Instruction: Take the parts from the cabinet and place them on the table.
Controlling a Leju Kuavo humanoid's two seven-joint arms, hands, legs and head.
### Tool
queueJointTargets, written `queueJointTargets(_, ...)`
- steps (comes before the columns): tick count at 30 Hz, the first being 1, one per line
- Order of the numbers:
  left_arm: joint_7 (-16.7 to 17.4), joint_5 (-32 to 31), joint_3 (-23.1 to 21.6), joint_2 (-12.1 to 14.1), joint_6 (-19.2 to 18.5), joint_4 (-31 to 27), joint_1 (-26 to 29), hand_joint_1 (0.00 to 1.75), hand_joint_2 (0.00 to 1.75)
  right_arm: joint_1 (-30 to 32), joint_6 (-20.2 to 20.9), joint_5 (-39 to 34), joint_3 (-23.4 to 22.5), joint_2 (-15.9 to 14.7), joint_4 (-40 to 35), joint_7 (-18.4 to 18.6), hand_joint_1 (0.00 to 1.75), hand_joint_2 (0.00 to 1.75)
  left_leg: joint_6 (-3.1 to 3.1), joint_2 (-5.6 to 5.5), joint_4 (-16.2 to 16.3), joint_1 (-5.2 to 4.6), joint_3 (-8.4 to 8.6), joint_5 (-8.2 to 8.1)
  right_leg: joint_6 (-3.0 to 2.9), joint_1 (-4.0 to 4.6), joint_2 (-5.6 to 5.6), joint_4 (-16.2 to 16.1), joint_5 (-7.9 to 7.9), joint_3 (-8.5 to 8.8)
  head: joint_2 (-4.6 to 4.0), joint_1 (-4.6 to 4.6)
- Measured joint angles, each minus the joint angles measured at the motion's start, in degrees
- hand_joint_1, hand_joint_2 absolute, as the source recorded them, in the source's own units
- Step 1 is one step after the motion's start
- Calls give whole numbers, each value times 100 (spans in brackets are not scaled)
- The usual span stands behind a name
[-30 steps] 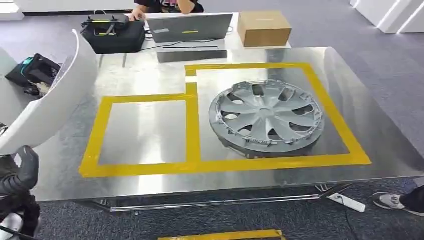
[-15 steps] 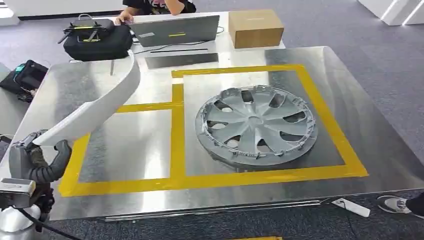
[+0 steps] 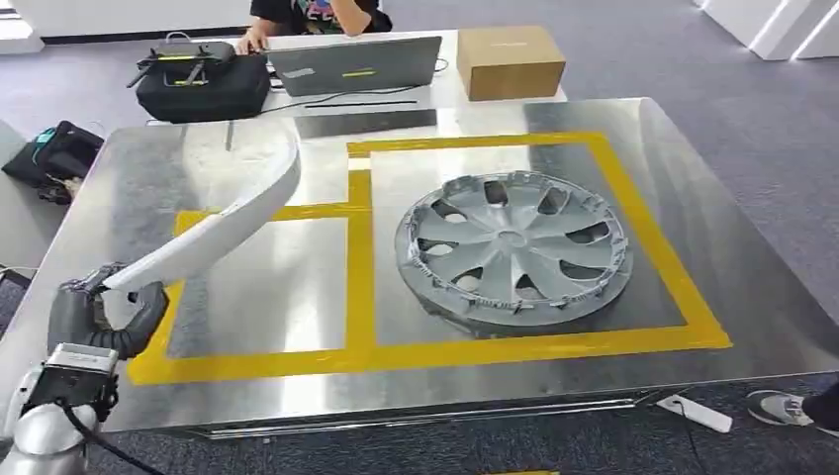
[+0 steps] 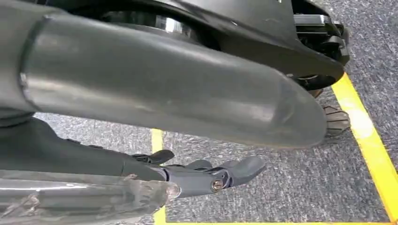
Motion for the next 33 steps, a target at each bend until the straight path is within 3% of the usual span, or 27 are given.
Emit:
queueJointTargets(4,204,-518,-197,275,-148,140,15,175,175,-1,26,46,9,0,0,17,0,0,1,-1,0,-1,6,0,1,0,-1,-7,0,10,0,-2)
queueJointTargets(7,204,-817,-413,343,-153,310,3,175,175,-2,37,81,17,-2,0,53,0,0,1,-1,0,-2,8,0,2,0,-1,-12,1,15,0,0)
queueJointTargets(16,186,-1568,-977,225,888,1030,-142,175,175,-4,50,153,105,-2,0,68,0,0,3,0,1,-8,11,-2,7,-6,0,-19,4,21,0,-2)
queueJointTargets(21,177,-1688,-1117,188,1030,1250,-168,175,175,-4,50,158,109,-2,0,70,0,0,4,0,1,-9,11,-2,7,-7,0,-19,4,21,0,-2)
queueJointTargets(25,53,-2081,-1185,179,1545,1333,-164,175,175,-1,61,201,125,-2,0,129,0,0,4,-1,1,-9,11,-2,7,-7,-1,-19,4,21,0,-2)
queueJointTargets(33,5,-2378,-1364,129,2188,1458,-118,175,175,-3,76,232,173,-2,0,164,0,0,4,-1,1,-9,11,-2,7,-9,-3,-19,4,22,0,-2)
